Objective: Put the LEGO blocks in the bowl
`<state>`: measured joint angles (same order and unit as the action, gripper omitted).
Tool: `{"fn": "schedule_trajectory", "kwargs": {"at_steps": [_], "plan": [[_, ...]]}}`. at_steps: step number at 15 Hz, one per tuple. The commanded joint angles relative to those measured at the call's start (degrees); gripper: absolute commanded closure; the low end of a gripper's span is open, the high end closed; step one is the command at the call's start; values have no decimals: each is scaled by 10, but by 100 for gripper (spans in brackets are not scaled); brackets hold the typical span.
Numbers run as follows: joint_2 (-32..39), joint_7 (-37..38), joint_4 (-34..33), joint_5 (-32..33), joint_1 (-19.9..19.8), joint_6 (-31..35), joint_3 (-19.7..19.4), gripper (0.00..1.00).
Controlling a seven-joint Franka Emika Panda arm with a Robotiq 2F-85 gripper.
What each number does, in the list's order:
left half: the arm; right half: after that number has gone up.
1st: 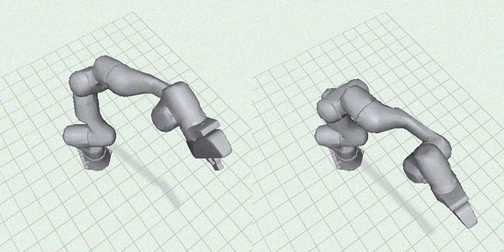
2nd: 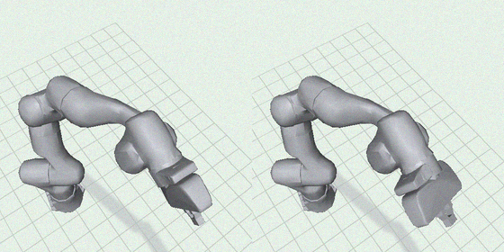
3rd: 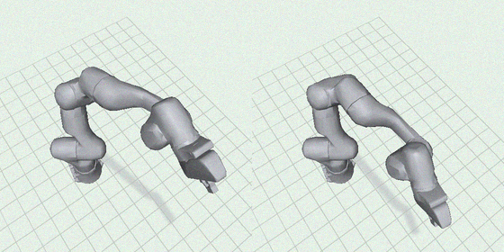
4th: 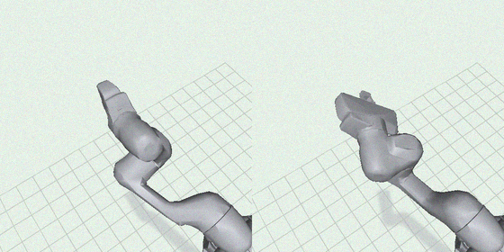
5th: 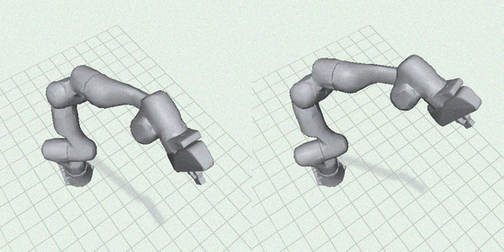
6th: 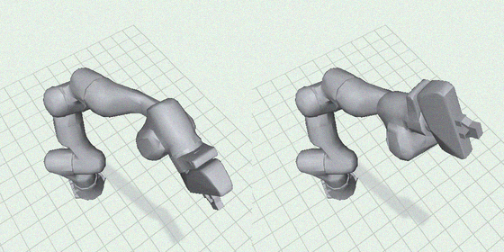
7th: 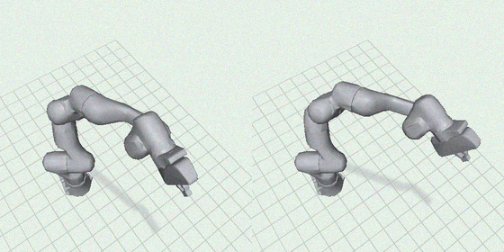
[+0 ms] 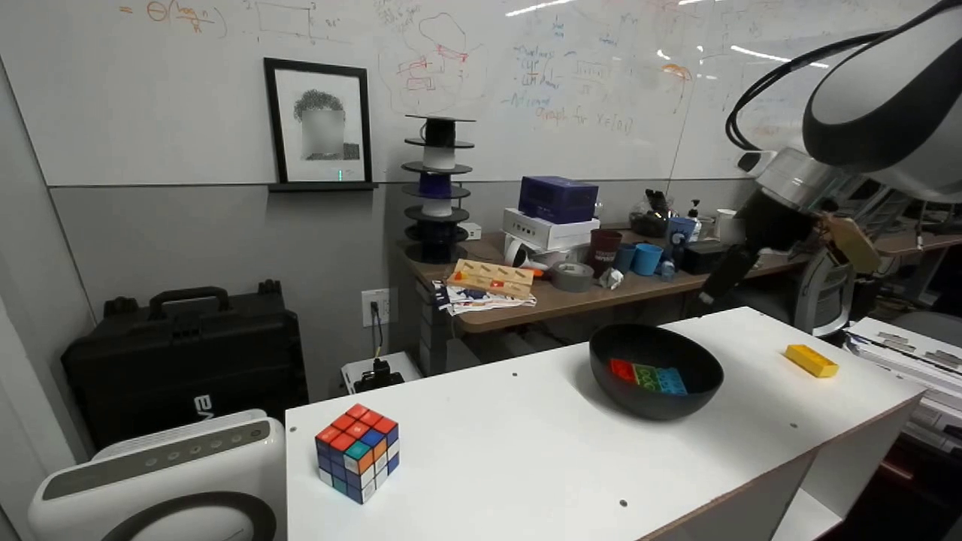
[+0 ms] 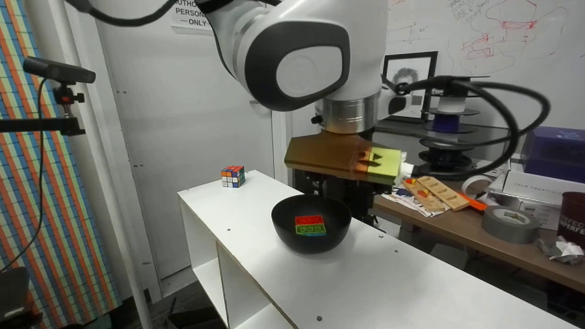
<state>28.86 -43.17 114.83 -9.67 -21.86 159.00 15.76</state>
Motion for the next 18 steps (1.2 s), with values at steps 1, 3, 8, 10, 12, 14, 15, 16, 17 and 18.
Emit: {"fn": "schedule_trajectory", "kwargs": {"at_steps": [1,3,8,10,12,14,15,16,17,18], "plan": [[-65,63,48,1,19,49,-65,0],[-82,105,66,10,22,57,-106,0],[-61,193,81,32,-3,56,-194,0],[-44,211,74,12,-27,42,-202,0],[-18,213,55,-26,-67,24,-188,0],[4,215,34,-71,-101,17,-167,0],[15,221,23,-91,-113,15,-159,0],[20,234,14,-100,-110,21,-154,0],[28,242,4,-104,-108,26,-149,0],[40,250,-12,-108,-106,27,-140,0]]}}
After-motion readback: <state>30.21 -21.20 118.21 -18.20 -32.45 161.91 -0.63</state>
